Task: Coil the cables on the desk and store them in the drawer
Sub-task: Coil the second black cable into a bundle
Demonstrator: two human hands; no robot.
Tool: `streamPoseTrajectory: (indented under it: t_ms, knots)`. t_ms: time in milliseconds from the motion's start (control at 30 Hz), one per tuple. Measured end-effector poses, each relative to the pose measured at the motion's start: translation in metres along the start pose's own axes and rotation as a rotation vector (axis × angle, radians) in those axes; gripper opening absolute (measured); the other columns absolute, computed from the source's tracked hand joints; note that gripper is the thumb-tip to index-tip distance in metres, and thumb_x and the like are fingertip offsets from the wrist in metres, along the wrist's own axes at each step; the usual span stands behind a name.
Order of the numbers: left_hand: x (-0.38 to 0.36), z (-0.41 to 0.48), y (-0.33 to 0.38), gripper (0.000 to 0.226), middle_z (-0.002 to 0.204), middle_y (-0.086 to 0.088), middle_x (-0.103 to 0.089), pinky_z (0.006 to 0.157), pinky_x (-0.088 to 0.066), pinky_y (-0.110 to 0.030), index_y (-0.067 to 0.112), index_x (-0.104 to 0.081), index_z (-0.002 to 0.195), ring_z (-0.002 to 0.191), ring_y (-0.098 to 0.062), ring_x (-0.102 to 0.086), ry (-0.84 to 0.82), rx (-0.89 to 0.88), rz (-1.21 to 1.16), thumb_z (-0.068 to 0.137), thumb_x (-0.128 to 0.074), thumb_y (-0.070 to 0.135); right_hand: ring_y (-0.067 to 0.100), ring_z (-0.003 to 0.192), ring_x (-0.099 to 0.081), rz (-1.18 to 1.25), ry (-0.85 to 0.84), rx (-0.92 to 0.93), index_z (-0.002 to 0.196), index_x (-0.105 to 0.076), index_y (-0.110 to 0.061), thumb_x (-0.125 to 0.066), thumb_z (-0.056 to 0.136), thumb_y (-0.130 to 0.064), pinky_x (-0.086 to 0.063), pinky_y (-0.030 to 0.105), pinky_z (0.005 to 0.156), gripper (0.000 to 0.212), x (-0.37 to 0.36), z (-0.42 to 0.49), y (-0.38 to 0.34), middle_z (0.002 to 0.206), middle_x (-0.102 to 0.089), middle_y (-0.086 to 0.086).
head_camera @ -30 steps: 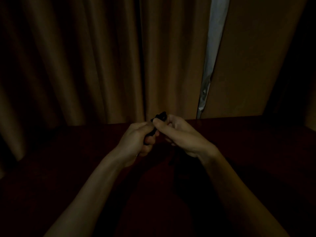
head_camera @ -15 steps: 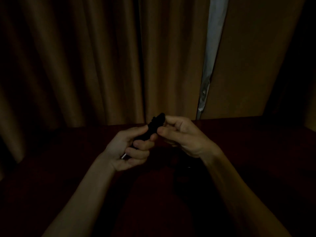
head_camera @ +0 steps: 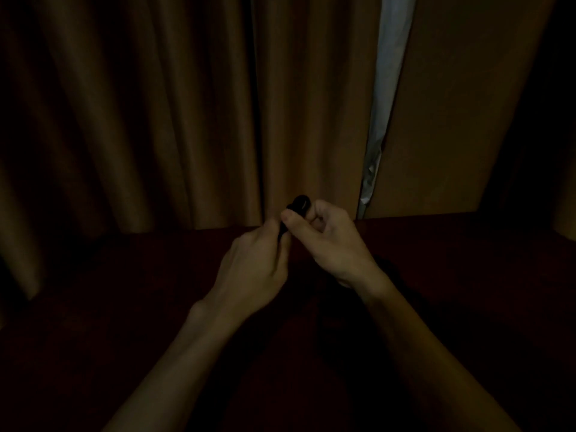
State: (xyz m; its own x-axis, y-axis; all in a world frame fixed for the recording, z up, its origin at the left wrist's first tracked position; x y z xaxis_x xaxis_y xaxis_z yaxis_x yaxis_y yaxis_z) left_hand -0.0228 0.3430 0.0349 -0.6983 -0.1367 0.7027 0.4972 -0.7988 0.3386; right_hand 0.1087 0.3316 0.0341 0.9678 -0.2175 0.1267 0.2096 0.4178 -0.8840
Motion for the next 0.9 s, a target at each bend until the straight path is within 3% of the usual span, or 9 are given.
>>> streamPoseTrajectory:
  t_ms: [133, 233, 367, 467, 533, 600, 733, 900]
  knots:
    - [0.008, 0.002, -0.004, 0.018, 0.068, 0.011, -0.056, 0.047, -0.038, -0.03, 0.018, -0.055, 0.104, 0.054, -0.007, -0.053, 0.008, 0.073, -0.009, 0.106, -0.041, 0.028, 0.002, 0.052, -0.042, 0.068, -0.105, -0.025, 0.084, -0.053, -0.012, -0.062, 0.1, -0.033, -0.035, 0.017, 0.052, 0.028, -0.01, 0.0, 0.004, 0.059, -0.048, -0.011]
    - [0.011, 0.003, -0.015, 0.03, 0.062, 0.008, -0.061, 0.051, -0.044, -0.036, 0.017, -0.058, 0.084, 0.053, -0.013, -0.055, -0.025, 0.239, -0.377, 0.108, -0.042, 0.023, 0.005, 0.048, -0.031, 0.185, -0.245, -0.078, 0.09, -0.055, -0.01, -0.06, 0.099, -0.035, -0.026, 0.02, 0.047, 0.027, -0.01, -0.001, 0.005, 0.057, -0.04, -0.005]
    - [-0.002, 0.001, -0.015, 0.033, 0.065, 0.006, -0.052, 0.051, -0.037, -0.023, 0.012, -0.063, 0.085, 0.057, -0.007, -0.046, -0.135, 0.414, -0.811, 0.109, -0.043, 0.023, 0.009, 0.049, -0.029, 0.315, -0.257, -0.013, 0.081, -0.065, -0.019, -0.075, 0.086, -0.044, -0.019, 0.026, 0.047, 0.028, -0.004, 0.0, 0.003, 0.081, -0.045, 0.019]
    - [-0.008, 0.001, -0.013, 0.031, 0.067, 0.0, -0.048, 0.044, -0.031, -0.018, 0.008, -0.06, 0.086, 0.051, -0.004, -0.04, -0.188, 0.485, -1.019, 0.107, -0.044, 0.024, 0.008, 0.05, -0.03, 0.35, -0.254, 0.003, 0.101, -0.07, -0.017, -0.074, 0.087, -0.046, -0.019, 0.026, 0.047, 0.033, -0.004, 0.0, 0.006, 0.083, -0.044, 0.017]
    - [-0.012, -0.002, -0.008, 0.03, 0.058, 0.004, -0.04, 0.041, -0.024, -0.017, 0.008, -0.055, 0.085, 0.044, -0.004, -0.031, -0.269, 0.531, -1.159, 0.106, -0.042, 0.024, 0.005, 0.049, -0.03, 0.36, -0.281, 0.002, 0.117, -0.069, -0.017, -0.065, 0.094, -0.039, -0.018, 0.025, 0.047, 0.032, -0.006, -0.002, 0.006, 0.08, -0.048, 0.014]
    - [-0.014, -0.005, 0.002, 0.027, 0.057, 0.006, -0.033, 0.041, -0.019, -0.018, 0.01, -0.054, 0.083, 0.041, -0.004, -0.026, -0.371, 0.533, -1.315, 0.1, -0.046, 0.029, 0.002, 0.046, -0.031, 0.38, -0.304, -0.011, 0.122, -0.066, -0.014, -0.056, 0.099, -0.03, -0.018, 0.023, 0.046, 0.03, -0.009, -0.004, 0.002, 0.074, -0.053, 0.007]
    - [-0.015, -0.006, 0.012, 0.024, 0.053, 0.01, -0.034, 0.038, -0.02, -0.017, 0.015, -0.061, 0.075, 0.035, 0.0, -0.028, -0.45, 0.535, -1.642, 0.091, -0.052, 0.029, -0.003, 0.043, -0.035, 0.427, -0.333, -0.032, 0.114, -0.066, -0.012, -0.054, 0.1, -0.025, -0.021, 0.015, 0.043, 0.022, -0.019, -0.008, -0.008, 0.068, -0.059, -0.008]
    - [-0.02, -0.007, 0.006, 0.024, 0.053, 0.007, -0.037, 0.038, -0.022, -0.018, 0.015, -0.06, 0.077, 0.034, -0.001, -0.031, -0.479, 0.551, -1.624, 0.093, -0.051, 0.03, 0.006, 0.058, -0.05, 0.272, -0.247, 0.003, 0.096, -0.071, -0.018, -0.062, 0.096, -0.03, -0.036, 0.015, 0.053, 0.015, -0.016, -0.007, -0.01, 0.071, -0.063, -0.005]
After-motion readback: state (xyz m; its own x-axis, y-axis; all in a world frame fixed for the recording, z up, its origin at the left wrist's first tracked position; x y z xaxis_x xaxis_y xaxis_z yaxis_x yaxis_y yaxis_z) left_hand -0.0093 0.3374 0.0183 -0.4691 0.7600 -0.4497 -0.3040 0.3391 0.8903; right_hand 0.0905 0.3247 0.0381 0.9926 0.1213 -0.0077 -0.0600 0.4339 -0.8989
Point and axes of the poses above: each hand's wrist, its own z-axis towards the middle knuckle, its own x-axis out of the back of the hand, y = z × x, the point moved 7 cm from there along z, towards the middle knuckle
